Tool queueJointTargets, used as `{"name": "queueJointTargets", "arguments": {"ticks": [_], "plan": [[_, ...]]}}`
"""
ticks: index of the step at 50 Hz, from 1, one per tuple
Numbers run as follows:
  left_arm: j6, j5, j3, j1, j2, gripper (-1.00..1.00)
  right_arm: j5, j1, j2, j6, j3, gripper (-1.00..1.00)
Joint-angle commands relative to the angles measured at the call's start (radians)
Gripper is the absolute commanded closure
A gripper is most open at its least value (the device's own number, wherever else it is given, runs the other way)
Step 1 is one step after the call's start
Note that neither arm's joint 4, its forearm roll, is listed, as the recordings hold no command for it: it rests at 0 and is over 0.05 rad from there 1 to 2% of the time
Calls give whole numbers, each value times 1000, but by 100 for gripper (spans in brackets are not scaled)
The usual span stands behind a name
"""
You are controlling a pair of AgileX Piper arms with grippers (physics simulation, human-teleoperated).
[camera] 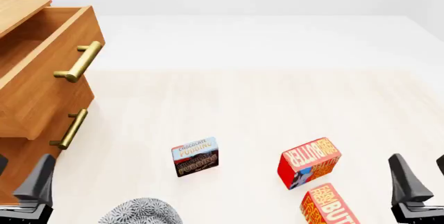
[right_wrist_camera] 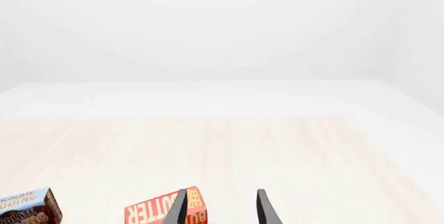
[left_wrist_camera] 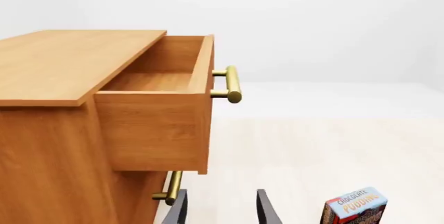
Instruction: Put the chocolate pudding in the top drawer of the cabinet and close it.
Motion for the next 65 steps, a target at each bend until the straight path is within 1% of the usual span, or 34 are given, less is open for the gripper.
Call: {"name": "queueJointTargets", "arguments": {"ticks": [1,3,5,6,9,10,11,12,15,17,22,24,26,27,28,29,31,34,35,39,42,48,52,53,55,65], "plan": [[-19,-6,-4,-26,16,-100,0,-10,10,11,-3,-100],[-21,-3,-4,-33,9,-100,7,-10,2,9,-3,-100],[-22,-1,-6,-43,6,-100,-14,-11,40,36,-2,-100],[-27,-3,-7,-46,9,-100,0,-10,15,16,-4,-100],[-24,-5,-7,-47,15,-100,2,-10,15,18,-4,-100],[-3,-2,-9,-50,17,-100,4,-9,12,15,-5,-100],[-3,-2,-9,-50,17,-100,2,-10,17,18,-5,-100],[-39,11,-33,-49,1,-100,-4,-10,27,26,-5,-100],[-46,13,-55,-37,-2,-100,1,-10,20,19,-6,-100],[-17,16,-59,-44,-2,-100,0,-9,22,19,-7,-100],[-19,15,-82,-38,-3,-100,-2,-9,26,20,-8,-100],[-1,16,-97,-28,-3,-100,-3,-9,28,19,-9,-100],[-11,28,-109,-32,-3,-100,-3,-9,29,19,-10,-100],[-2,26,-112,-35,-3,-100,-5,-9,31,19,-10,-100],[42,10,-119,-35,-3,-100,-6,-9,33,19,-10,-100],[54,16,-130,-52,-3,-100,-9,-9,35,19,-10,-100],[40,37,-149,-51,-3,-100,-12,-9,39,19,-11,-100],[48,54,-170,-48,-3,-100,-15,-9,42,19,-11,-100],[66,71,-198,-41,-3,-100,-18,-9,45,19,-11,-100],[66,91,-226,-38,-3,-100,-22,-9,49,19,-11,-100],[88,103,-250,-44,-3,-100,-26,-8,53,19,-11,-100],[83,144,-301,-37,-2,-100,-34,-8,62,19,-11,-100],[82,194,-356,-25,-1,-100,-41,-8,68,19,-10,-100],[91,213,-391,-21,8,-100,-44,-8,71,19,-10,-100],[95,214,-398,-20,16,-100,-45,-8,72,19,-10,-100],[125,203,-499,-27,139,-100,-56,-8,82,19,-9,-100]]}}
